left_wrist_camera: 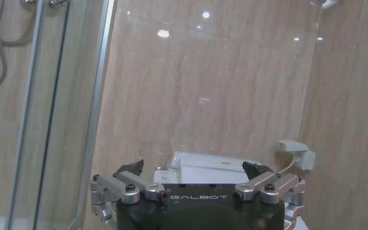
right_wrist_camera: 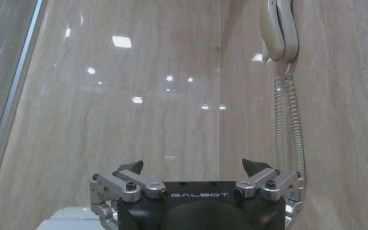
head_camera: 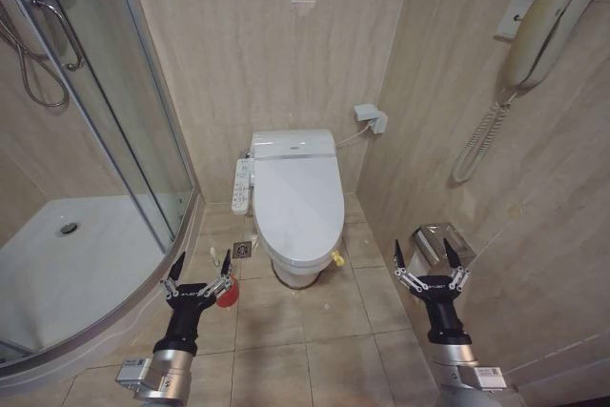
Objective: Open the toilet lid, clean the toilet bowl with a toilet brush, close the toilet lid, and flush.
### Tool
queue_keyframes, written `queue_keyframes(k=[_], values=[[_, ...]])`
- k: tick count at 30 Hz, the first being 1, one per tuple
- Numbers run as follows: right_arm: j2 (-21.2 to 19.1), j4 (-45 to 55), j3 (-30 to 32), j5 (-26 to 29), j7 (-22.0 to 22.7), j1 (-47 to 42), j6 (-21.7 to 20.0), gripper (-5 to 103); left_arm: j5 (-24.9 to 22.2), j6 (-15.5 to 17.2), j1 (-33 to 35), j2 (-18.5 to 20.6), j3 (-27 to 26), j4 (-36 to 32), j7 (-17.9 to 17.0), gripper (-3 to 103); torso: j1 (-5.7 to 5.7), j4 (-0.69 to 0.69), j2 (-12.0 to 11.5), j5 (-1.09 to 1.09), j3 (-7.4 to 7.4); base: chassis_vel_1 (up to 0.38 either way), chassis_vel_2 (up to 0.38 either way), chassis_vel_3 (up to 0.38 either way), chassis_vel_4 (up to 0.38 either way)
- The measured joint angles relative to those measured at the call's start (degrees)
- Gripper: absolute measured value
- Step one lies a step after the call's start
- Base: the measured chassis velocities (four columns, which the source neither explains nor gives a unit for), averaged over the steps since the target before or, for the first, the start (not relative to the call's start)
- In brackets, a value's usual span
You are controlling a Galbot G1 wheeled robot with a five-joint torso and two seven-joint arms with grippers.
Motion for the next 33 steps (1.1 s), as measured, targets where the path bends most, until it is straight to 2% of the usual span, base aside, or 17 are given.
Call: queue_keyframes(k=[9, 22, 32, 33], values=[[-0.2, -0.52, 0.08, 0.21, -0.09, 0.43, 0.0, 100, 0.57, 0.12, -0.12, 0.06, 0.41, -0.13, 0.1, 100, 0.0, 0.0, 0.0, 0.0, 0.0, 0.0, 0.0, 0.0, 0.0], [0.47, -1.59, 0.12, 1.63, -2.99, 1.19, 1.36, 100, 0.4, 0.13, -0.53, 0.35, -0.12, 0.87, 0.24, 100, -0.02, 0.0, 0.0, 0.0, 0.0, -0.007, 0.004, 0.008, -0.006], [0.75, -1.6, 0.4, 1.84, -3.31, 0.8, 2.13, 100, 0.48, -0.1, -0.4, 0.25, -0.03, 0.86, 0.36, 100, -0.01, -0.01, 0.01, 0.0, 0.0, -0.145, 0.145, 0.132, -0.144], [0.76, -1.51, 0.41, 1.85, -3.34, 0.7, 2.22, 100, 0.54, -0.17, -0.29, 0.23, -0.03, 0.78, 0.38, 100, 0.0, 0.03, 0.01, 0.01, 0.0, -0.196, 0.246, 0.212, -0.231]])
